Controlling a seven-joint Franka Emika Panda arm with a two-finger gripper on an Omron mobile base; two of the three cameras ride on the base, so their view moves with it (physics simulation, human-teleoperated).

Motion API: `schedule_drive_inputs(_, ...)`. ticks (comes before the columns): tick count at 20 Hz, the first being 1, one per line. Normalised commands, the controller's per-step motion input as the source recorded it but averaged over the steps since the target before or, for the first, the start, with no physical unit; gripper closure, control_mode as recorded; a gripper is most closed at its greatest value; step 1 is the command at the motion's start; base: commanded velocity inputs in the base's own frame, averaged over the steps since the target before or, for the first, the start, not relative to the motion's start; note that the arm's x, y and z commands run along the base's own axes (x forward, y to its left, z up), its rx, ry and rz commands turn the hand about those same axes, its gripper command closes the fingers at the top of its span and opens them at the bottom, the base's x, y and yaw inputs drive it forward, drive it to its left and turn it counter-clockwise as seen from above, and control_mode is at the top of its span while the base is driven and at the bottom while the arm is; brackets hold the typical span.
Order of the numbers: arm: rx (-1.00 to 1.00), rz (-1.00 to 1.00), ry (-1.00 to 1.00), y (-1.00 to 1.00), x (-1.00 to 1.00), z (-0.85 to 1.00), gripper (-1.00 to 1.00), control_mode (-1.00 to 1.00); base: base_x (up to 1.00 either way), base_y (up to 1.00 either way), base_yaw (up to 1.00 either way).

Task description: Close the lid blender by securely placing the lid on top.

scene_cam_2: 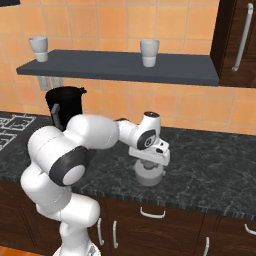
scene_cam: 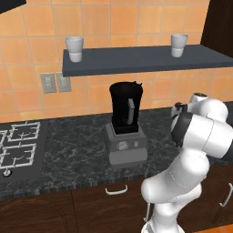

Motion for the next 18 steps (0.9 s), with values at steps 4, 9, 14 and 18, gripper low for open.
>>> schedule_drive_inputs(4,0.0,0.0,0.0,0.0,0.04,0.77,1.0,-1.0,0.0,0.0,0.0)
schedule_drive_inputs(9,0.0,0.0,0.0,0.08,0.09,1.0,1.0,-1.0,0.0,0.0,0.0)
schedule_drive_inputs(14,0.0,0.04,-0.02,0.31,-0.11,1.0,1.0,-1.0,0.0,0.0,0.0)
schedule_drive_inputs(18,0.0,0.1,-0.07,0.56,-0.29,1.0,1.0,-1.0,0.0,0.0,0.0)
